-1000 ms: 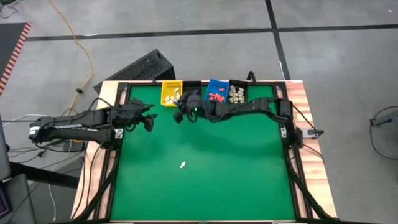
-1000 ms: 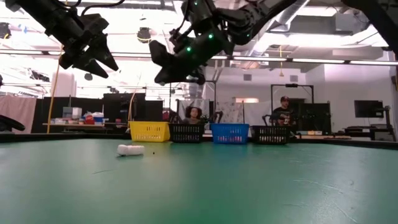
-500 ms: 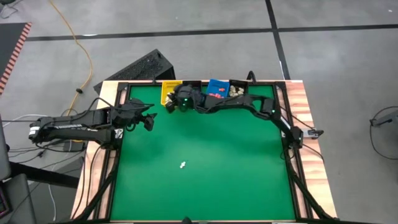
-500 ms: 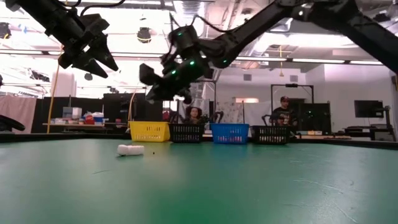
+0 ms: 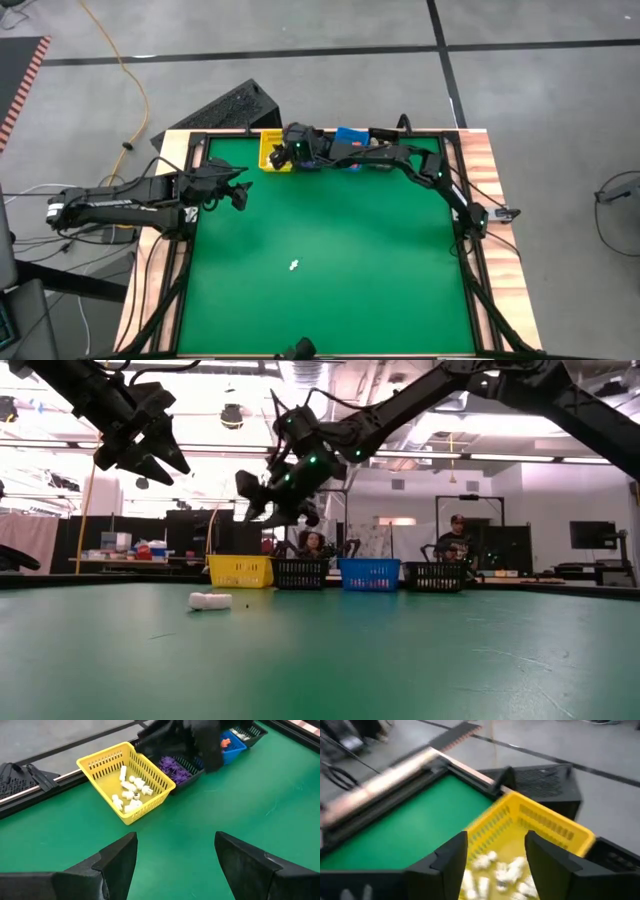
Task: Sort Halloween decoration
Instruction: Put the white skeleton toy into the yellow basket
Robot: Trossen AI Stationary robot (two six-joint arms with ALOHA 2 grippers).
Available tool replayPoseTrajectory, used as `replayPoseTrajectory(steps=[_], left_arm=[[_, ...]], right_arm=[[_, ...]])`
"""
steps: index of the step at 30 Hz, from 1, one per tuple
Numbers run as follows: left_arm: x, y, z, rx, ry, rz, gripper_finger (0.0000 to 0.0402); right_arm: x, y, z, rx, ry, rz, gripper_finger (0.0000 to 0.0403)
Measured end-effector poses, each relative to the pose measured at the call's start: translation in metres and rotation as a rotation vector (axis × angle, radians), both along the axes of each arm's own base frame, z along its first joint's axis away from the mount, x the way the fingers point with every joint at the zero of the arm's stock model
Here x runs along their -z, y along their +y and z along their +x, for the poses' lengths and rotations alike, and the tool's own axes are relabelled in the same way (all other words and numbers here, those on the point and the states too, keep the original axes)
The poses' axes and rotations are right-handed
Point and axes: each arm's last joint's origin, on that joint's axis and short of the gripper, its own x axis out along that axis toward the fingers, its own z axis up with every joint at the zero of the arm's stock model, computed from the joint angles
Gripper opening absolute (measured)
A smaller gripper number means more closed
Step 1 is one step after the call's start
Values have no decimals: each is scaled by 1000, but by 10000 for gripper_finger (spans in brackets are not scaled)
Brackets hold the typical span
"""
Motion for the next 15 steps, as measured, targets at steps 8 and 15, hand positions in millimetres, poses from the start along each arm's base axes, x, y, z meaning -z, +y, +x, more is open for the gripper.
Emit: replayPoseTrajectory(steps=[8,15], left_arm=[[0,0,0,13,9,4,256],[0,0,0,18,15,11,256]], right_arm=[[-30,30,-6,-438,39,27,222],[-31,119,-24,-965,353,67,211]])
